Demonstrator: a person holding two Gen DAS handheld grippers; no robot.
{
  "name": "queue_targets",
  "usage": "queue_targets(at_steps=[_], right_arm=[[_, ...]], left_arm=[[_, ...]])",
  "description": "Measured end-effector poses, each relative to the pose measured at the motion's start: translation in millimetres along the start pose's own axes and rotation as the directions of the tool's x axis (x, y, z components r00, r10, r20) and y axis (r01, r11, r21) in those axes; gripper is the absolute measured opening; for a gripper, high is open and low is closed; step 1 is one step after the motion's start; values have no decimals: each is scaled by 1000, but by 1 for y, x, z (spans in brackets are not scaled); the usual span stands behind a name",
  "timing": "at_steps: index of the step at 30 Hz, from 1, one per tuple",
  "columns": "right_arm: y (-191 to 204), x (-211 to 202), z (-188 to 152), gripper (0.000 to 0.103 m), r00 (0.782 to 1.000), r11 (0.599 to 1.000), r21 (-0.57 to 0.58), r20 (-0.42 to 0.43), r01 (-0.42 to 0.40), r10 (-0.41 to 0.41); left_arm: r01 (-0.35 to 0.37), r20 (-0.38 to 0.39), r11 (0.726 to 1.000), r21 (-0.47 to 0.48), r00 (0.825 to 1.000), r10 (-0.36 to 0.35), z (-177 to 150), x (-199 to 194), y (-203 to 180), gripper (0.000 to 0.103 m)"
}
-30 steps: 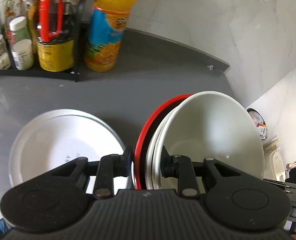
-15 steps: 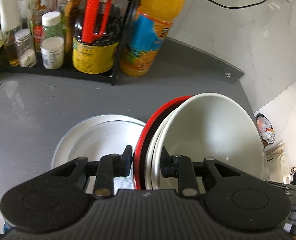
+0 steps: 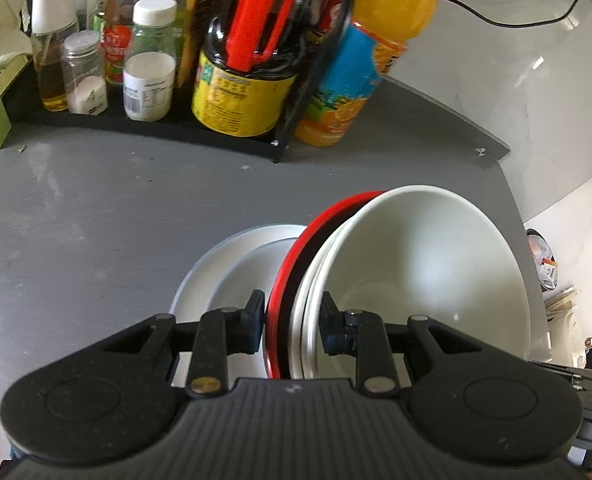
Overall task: Organize plates and bowls
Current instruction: 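Carry the bowl stack over the plates and lower it onto them, then open both grippers and pull them back from the stack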
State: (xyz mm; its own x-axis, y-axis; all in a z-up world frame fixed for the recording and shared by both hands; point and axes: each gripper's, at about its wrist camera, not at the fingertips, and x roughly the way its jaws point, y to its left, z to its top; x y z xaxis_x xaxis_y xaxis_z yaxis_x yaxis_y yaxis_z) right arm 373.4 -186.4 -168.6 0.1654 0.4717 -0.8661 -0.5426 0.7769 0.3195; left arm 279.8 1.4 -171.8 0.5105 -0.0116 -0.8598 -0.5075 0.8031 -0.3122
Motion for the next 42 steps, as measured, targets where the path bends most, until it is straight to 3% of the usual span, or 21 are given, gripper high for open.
queue_targets(at_steps=[15,26,30,32,35,42], right_arm=[[29,26,-16,27,998,995,83,-42,58,-55],[28,28,-28,31,997,982,174,-7,78,-78],[30,14,-32,38,996,981,183,54,62,-73],[32,4,-35,54,993,982,176,83,67,-83],[33,-9,-39,59,988,984,159,121,80,-100],[30,-44,-53,83,967,986,129,218,106,-133]], left_arm=[[39,-74,999,29,997,-37,5,15,36,26],[83,-88,989,125,993,-73,13,20,30,28],[86,-76,983,163,994,-74,15,13,24,42],[83,-54,982,172,996,-75,16,6,23,59],[69,-17,978,198,998,-67,17,-9,18,76],[28,67,979,203,997,-42,1,-47,13,90]])
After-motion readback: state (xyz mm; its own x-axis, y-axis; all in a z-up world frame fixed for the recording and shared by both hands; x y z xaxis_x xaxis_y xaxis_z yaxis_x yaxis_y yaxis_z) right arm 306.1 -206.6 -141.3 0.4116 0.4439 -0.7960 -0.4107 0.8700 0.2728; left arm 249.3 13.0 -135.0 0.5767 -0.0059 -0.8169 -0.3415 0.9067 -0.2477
